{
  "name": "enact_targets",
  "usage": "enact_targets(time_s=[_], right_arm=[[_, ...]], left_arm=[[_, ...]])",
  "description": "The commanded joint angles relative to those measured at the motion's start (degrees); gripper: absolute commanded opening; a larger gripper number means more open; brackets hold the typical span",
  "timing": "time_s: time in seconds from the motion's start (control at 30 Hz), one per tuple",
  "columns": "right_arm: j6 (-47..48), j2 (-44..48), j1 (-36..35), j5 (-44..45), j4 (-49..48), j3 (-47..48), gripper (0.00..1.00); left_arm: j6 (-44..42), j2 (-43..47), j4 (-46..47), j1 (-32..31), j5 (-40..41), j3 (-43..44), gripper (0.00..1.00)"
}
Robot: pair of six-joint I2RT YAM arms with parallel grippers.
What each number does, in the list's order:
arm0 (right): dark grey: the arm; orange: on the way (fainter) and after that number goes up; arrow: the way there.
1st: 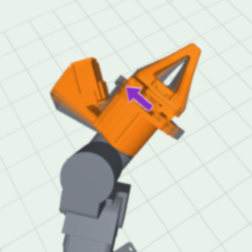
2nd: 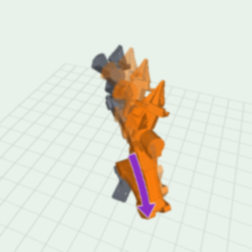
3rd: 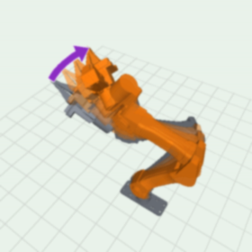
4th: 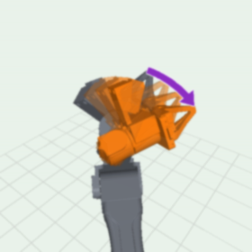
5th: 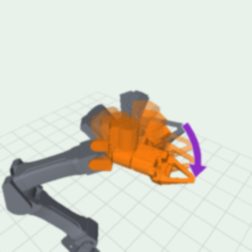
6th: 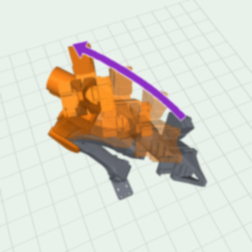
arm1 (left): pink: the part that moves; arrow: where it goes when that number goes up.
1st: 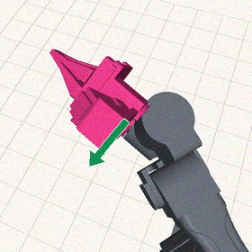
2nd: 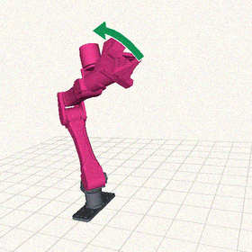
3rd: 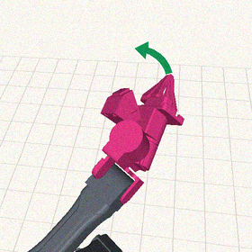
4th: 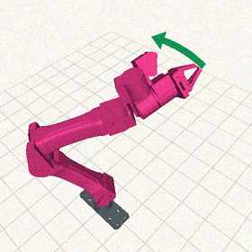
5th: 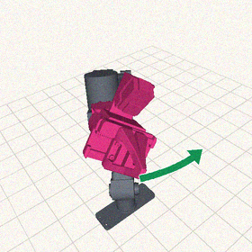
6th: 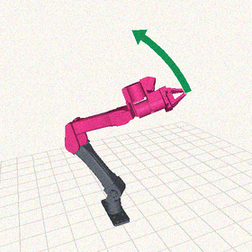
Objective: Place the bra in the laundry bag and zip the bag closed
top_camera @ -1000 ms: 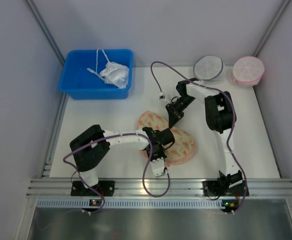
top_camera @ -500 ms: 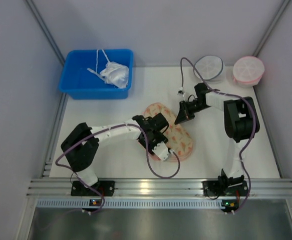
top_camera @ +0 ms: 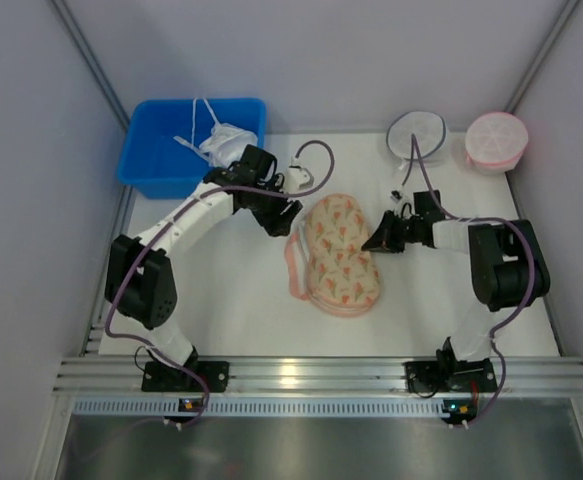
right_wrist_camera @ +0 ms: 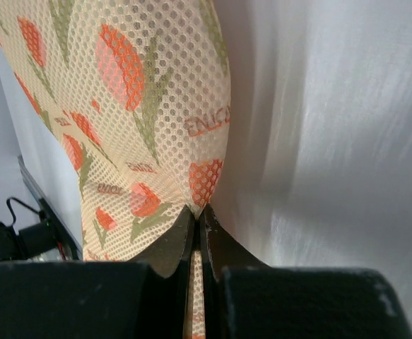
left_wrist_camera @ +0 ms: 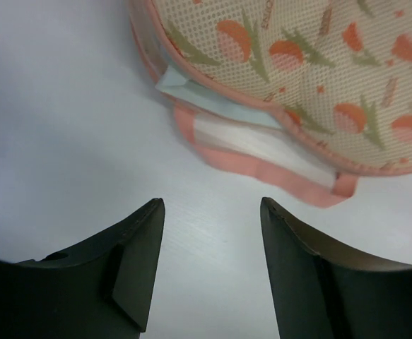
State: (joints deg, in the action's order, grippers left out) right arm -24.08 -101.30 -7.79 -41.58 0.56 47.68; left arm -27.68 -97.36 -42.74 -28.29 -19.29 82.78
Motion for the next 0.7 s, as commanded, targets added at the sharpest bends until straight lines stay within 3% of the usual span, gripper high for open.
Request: enact_targets(time_s=[0.0, 0.17, 0.47, 0.53, 0.57, 0.6, 0.67], right_arm=[[-6.2, 5.8, -0.8, 5.9, -7.9, -1.8, 0.00], [-8.2, 10.7, -1.3, 11.3, -9.3, -6.0, 0.00], [-8.1, 11.0, -2.1, 11.9, -9.4, -7.3, 0.00], [-7.8, 10.9, -2.3, 11.9, -9.6, -7.3, 0.00], [-7.6, 10.8, -2.4, 11.8, -9.6, -7.3, 0.00], [-7.0, 10.9, -2.4, 11.7, -9.3, -6.9, 0.00], [-5.6, 11.0, -2.4, 11.8, -8.4, -6.3, 0.05]], left_arm=[[24.9, -0.7, 6.1, 0.1, -12.0, -2.6, 0.64], [39.9, -1.5, 13.9, -1.8, -10.7, -9.0, 0.66], [48.3, -10.2, 21.0, -4.7, -9.2, -9.4, 0.63], [48.3, -12.7, 20.9, -5.5, -8.0, -8.7, 0.53], [48.2, -13.5, 21.0, -5.5, -7.9, -8.3, 0.46], [48.0, -14.1, 20.9, -5.5, -6.7, -8.2, 0.31], [46.6, -15.1, 20.6, -5.5, -3.1, -8.3, 0.21]])
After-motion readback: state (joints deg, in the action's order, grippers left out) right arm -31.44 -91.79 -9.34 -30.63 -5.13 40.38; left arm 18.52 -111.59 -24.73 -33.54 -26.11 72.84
